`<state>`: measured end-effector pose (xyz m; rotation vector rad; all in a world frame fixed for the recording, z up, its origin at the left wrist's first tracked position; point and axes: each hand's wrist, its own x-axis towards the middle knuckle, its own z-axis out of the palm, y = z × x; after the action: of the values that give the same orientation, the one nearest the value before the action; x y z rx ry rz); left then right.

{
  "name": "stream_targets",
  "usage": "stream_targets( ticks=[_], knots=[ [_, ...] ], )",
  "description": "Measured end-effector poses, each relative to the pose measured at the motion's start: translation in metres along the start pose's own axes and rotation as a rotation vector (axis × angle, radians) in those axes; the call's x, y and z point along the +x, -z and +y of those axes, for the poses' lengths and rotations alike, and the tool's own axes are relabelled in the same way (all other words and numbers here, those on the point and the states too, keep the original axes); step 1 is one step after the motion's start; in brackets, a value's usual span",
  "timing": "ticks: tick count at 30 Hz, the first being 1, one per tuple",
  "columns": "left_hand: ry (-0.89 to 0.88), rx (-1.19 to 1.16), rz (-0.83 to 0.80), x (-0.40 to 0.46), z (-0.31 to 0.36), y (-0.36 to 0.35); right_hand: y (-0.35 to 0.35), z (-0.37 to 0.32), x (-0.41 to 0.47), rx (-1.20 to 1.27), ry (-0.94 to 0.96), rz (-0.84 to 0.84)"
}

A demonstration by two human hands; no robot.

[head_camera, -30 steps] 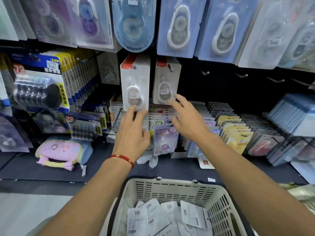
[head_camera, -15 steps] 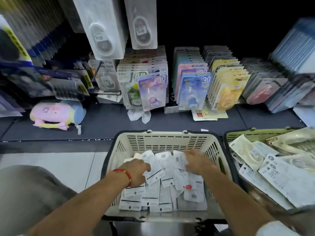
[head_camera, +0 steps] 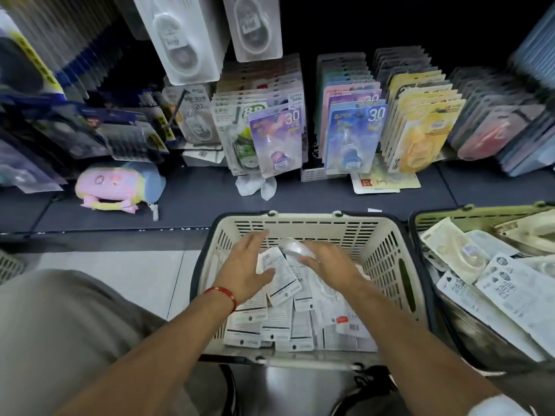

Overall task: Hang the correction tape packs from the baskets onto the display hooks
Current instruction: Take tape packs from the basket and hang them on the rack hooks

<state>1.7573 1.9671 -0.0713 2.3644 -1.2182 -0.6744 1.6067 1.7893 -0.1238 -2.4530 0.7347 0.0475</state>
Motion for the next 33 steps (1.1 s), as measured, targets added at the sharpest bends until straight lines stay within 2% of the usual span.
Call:
stream_targets(
  ticks=[4,5,9,10,14,16,18,20,23,25,27,30,33],
  knots=[
    [-0.08,0.117,-0.034,0.006,-0.004,0.011,0.016,-0.044,0.012,0.101,0.164,-0.174],
    [-0.058,0.139,-0.007,0.006,-0.006,0.013,0.014,-0.051,0.015,0.117,0.17,-0.163],
    [0.195,0.079,0.11,-0.005,-0.023,0.025,-0.011,-0.052,0.012,0.162,0.083,0.09],
    [0.237,0.086,0.11,-0.009,-0.029,0.028,-0.02,-0.045,0.007,0.114,0.053,0.061],
    [0.321,-0.039,0.132,-0.027,-0.049,0.032,-0.059,-0.018,-0.007,-0.287,0.049,-0.341],
    [0.333,-0.154,0.169,-0.031,-0.057,0.035,-0.073,-0.008,-0.008,-0.436,0.113,-0.369],
    [0.327,-0.243,0.172,-0.033,-0.06,0.036,-0.072,-0.001,-0.004,-0.434,0.16,-0.326],
    [0.307,-0.329,0.174,-0.032,-0.061,0.036,-0.06,-0.002,0.001,-0.212,0.153,-0.254],
    [0.312,-0.495,0.186,-0.026,-0.058,0.032,-0.028,-0.018,0.007,0.262,0.099,0.01],
    [0.346,-0.61,0.2,-0.019,-0.053,0.028,-0.004,-0.029,0.014,0.391,0.037,0.125],
    [0.357,-0.713,0.219,-0.014,-0.044,0.025,0.019,-0.036,0.018,0.481,-0.002,0.151],
    [0.361,-0.817,0.199,-0.014,-0.03,0.02,0.036,-0.043,0.016,0.773,-0.03,0.13],
    [0.369,-1.07,-0.016,-0.019,-0.021,0.017,0.029,-0.055,0.01,0.953,-0.087,0.058]
  ],
)
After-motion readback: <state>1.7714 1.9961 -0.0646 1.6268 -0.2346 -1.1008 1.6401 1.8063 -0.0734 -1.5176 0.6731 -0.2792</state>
